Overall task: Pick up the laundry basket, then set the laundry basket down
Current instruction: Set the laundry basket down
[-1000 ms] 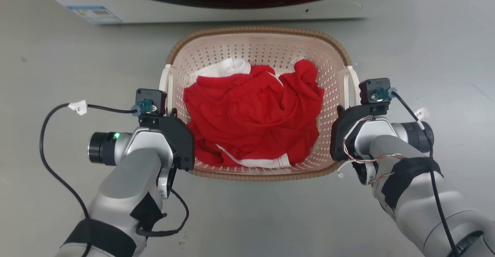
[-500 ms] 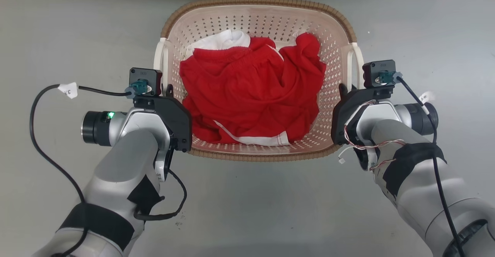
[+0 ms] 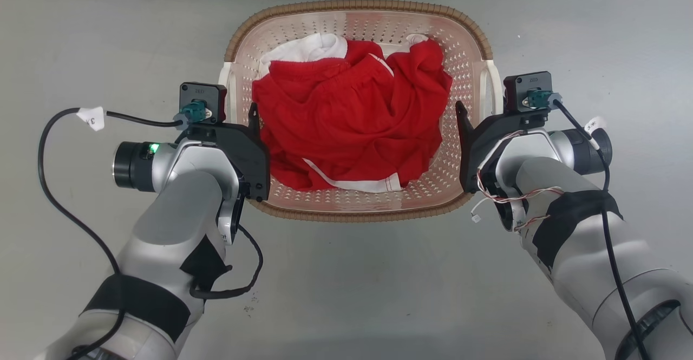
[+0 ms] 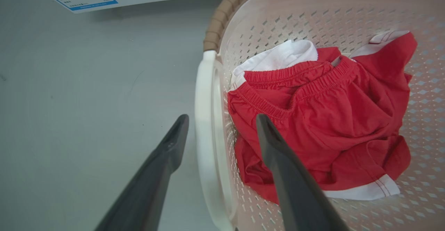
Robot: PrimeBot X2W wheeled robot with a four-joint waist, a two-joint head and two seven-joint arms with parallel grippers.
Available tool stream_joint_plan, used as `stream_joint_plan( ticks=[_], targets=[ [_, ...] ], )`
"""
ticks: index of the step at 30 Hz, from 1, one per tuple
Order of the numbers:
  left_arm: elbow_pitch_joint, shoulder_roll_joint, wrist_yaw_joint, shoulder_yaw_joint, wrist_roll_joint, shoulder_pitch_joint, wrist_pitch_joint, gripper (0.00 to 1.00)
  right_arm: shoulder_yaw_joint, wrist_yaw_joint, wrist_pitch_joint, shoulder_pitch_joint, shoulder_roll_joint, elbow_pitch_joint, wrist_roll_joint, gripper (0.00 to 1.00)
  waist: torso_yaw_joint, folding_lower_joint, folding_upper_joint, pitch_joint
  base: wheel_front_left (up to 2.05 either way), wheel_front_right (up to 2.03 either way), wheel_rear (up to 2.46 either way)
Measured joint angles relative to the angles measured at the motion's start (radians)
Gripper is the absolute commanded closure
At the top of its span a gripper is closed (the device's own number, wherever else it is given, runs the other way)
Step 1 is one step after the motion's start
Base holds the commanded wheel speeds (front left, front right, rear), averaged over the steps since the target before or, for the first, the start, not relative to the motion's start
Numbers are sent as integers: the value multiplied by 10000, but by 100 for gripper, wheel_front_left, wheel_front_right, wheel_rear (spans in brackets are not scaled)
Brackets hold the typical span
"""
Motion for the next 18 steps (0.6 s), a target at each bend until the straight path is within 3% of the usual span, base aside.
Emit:
stream_joint_plan(
  ticks=[18],
  targets=[
    [359, -15, -8, -61, 142, 24, -855, 0, -4, 0, -723, 181, 19, 102, -15, 0, -71, 0, 0, -525, 0, 0, 0]
  ],
)
